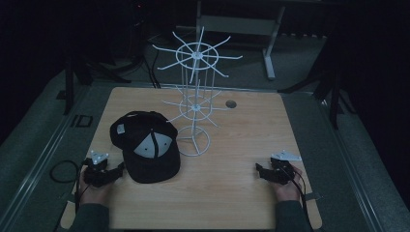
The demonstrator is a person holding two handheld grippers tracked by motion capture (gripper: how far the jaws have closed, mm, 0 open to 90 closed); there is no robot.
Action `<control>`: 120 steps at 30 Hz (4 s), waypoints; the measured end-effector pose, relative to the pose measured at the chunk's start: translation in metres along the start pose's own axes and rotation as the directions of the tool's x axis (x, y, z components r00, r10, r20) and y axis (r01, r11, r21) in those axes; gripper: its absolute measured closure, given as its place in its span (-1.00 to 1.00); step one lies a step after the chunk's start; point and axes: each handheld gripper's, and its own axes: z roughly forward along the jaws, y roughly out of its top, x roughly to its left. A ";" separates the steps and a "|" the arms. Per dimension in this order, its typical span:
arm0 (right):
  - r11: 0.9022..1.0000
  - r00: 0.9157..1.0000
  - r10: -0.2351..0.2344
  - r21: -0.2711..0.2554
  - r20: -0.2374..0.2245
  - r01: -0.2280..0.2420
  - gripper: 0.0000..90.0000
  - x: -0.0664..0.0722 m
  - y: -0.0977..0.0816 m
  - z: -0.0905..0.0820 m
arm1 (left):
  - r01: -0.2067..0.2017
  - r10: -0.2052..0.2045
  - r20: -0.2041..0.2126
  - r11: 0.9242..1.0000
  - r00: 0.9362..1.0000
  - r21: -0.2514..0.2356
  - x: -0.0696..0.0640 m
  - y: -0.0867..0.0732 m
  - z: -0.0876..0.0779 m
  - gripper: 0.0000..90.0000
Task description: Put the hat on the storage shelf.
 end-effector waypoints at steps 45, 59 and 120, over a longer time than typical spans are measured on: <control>1.000 1.000 -0.001 0.001 0.001 0.001 -0.38 0.000 0.000 0.000 | 0.005 0.016 0.309 0.998 0.951 -0.068 0.006 0.009 -0.041 -0.16; 1.000 1.000 -0.001 0.002 0.001 0.001 -0.38 0.000 0.000 0.000 | -0.080 0.068 0.384 0.997 0.921 0.013 -0.020 0.012 -0.015 -0.16; 1.000 1.000 -0.005 0.000 0.001 0.005 -0.39 0.000 0.000 0.001 | -0.082 0.121 0.426 0.991 0.897 -0.109 -0.042 0.048 -0.039 0.93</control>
